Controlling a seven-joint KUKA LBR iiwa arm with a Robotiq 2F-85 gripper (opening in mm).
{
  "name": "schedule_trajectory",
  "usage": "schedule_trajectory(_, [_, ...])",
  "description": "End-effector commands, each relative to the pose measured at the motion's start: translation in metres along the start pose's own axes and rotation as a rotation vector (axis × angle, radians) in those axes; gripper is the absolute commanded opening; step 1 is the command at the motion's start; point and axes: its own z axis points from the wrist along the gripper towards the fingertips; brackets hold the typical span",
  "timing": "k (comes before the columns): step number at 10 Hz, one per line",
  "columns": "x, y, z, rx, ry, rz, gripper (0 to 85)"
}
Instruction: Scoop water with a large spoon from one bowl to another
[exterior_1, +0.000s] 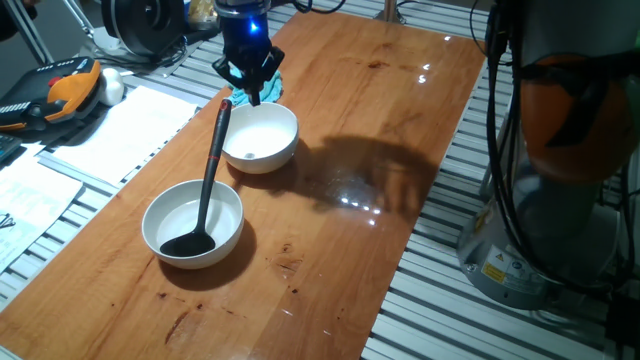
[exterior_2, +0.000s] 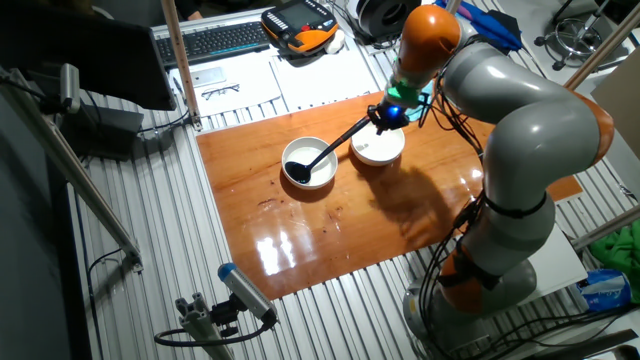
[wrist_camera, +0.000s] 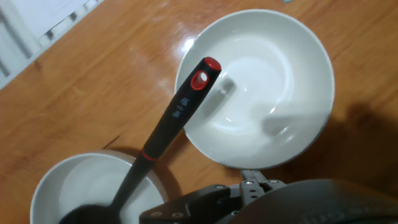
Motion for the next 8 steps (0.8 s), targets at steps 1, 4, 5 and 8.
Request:
schedule_trajectory(1, [0.001,0.001,0.000,0.007,-0.011,0.024,0.0])
schedule_trajectory(4, [0.009,0.008,0.002,-0.005,-0.025,0.104,0.0])
schedule_trajectory(5, [0.011,0.010,0.004,0.004,-0.043,0.125,0.0])
schedule_trajectory(8, [0.014,0.013,0.007,-0.005,-0.044,0.193,0.0])
